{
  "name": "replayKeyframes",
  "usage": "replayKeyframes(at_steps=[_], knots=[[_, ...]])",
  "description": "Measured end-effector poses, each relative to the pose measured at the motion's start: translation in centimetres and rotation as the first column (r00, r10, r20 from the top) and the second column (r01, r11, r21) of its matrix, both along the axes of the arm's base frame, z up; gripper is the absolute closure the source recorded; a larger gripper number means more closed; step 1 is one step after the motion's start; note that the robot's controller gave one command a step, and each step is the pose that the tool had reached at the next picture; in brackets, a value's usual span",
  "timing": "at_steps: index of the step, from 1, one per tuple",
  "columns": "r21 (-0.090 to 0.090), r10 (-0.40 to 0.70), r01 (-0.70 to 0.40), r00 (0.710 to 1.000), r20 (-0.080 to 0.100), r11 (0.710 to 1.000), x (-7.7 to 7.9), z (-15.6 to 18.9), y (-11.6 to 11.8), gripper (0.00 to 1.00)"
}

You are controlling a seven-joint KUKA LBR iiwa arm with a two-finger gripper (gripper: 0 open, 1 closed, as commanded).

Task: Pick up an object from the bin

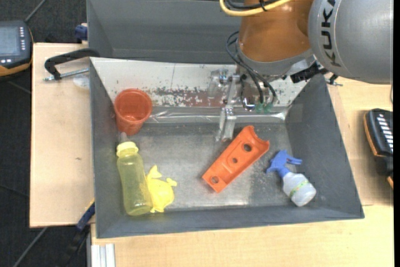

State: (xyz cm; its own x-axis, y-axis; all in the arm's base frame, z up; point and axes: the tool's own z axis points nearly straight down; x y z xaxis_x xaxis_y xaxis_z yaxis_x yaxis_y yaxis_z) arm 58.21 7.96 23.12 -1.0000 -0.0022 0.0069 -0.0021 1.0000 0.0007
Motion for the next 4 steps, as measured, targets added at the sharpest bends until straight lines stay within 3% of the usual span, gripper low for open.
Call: replayKeyframes(at_steps=[1, 2, 3, 4], knots=[[0.001, -0.002, 0.002, 1.0, 0.009, 1.0, 0.2, 0.5, 0.0, 0.0], [0.001, 0.168, -0.168, 0.986, 0.008, 0.986, 0.1, -3.9, -2.0, 0.0], [0.0, 0.498, -0.498, 0.867, 0.011, 0.867, -4.5, -6.8, -7.8, 0.0], [-0.002, 0.568, -0.568, 0.823, 0.015, 0.823, -3.7, -8.4, -9.0, 0.0]])
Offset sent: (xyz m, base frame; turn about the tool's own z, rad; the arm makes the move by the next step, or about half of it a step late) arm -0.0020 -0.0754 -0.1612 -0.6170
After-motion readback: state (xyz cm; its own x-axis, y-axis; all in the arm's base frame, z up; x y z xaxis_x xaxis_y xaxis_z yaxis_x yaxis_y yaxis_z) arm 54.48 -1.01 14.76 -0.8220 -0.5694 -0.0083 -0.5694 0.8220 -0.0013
